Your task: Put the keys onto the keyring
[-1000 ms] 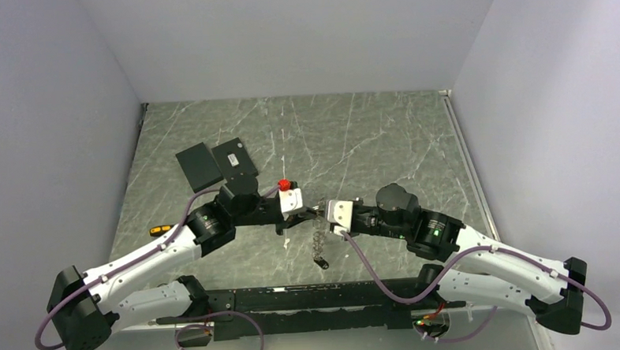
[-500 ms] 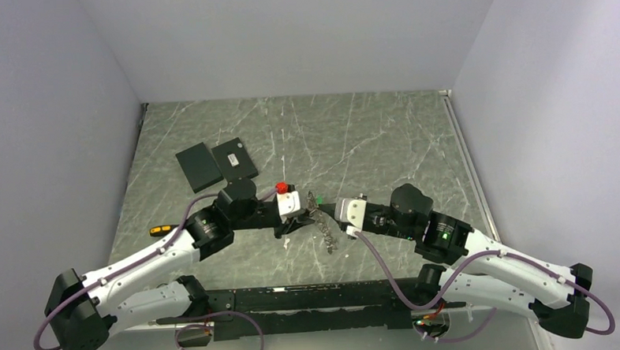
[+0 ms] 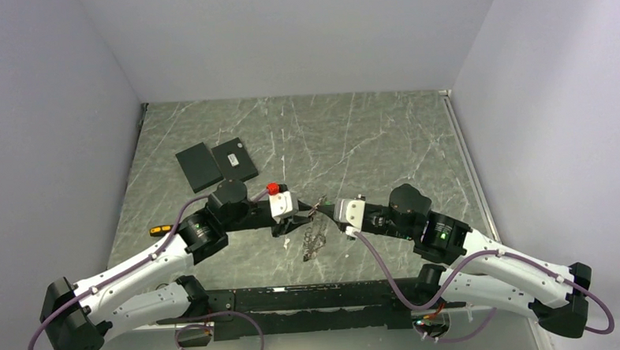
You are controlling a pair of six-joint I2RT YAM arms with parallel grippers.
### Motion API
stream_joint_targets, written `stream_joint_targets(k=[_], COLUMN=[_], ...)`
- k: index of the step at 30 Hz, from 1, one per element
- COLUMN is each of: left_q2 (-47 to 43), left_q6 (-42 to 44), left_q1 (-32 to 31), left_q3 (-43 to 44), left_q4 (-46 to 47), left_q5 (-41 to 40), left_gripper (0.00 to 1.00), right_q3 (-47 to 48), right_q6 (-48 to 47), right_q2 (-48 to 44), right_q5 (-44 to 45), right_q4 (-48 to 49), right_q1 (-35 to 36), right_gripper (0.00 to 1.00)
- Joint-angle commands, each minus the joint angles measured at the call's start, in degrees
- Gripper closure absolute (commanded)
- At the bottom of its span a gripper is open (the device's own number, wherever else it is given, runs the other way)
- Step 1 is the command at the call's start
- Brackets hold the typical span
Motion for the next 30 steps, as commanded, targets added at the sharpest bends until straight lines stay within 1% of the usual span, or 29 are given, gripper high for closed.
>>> stream_joint_targets(k=[1, 2, 4, 6, 11, 15, 22, 27, 30], left_q2=[-0.4, -0.4, -0.5, -0.7, -1.6, -2.5, -4.5, -4.6, -4.4], left_q6=[-1.0, -1.0, -0.6, -0.4, -0.5, -1.0, -3.8, -5.2, -5.2], left_q1=[-0.2, -0.1, -0.2, -0.2, -0.2, -0.2, -0.1, -0.2, -0.2], left_q3=[-0.4, -0.4, -0.4, -0.3, -0.5, -1.0, -2.9, -3.1, -2.6], left_q4=[4.1, 4.3, 4.3, 3.9, 3.5, 3.3, 6.1, 6.8, 6.8], left_q5=[-0.3, -0.5, -0.1, -0.2, -0.6, -0.8, -1.2, -0.7, -0.7], left_gripper=[0.71, 0.75, 0.92, 1.00, 1.00, 1.00, 1.00, 1.00, 1.00], right_q3=[-0.4, -0.7, -1.4, -2.4, -4.9, -7.6, -11.6, -14.0, -14.1], right_q6=[1.3, 1.6, 2.2, 3.0, 5.0, 6.9, 9.7, 11.8, 12.3], right_q2=[-0.4, -0.4, -0.5, -0.7, -1.7, -3.1, -3.8, -2.4, -0.7], right_q5=[-1.1, -1.2, -1.4, -1.2, 0.2, 3.2, 5.3, 4.6, 4.4], right_q4=[6.5, 7.6, 8.9, 10.6, 16.3, 23.6, 35.7, 43.7, 46.2], right_q1=[-0.1, -0.1, -0.1, -0.1, -0.1, -0.2, -0.2, -0.3, -0.4], right_gripper=[1.00, 1.00, 1.00, 1.00, 1.00, 1.00, 1.00, 1.00, 1.00])
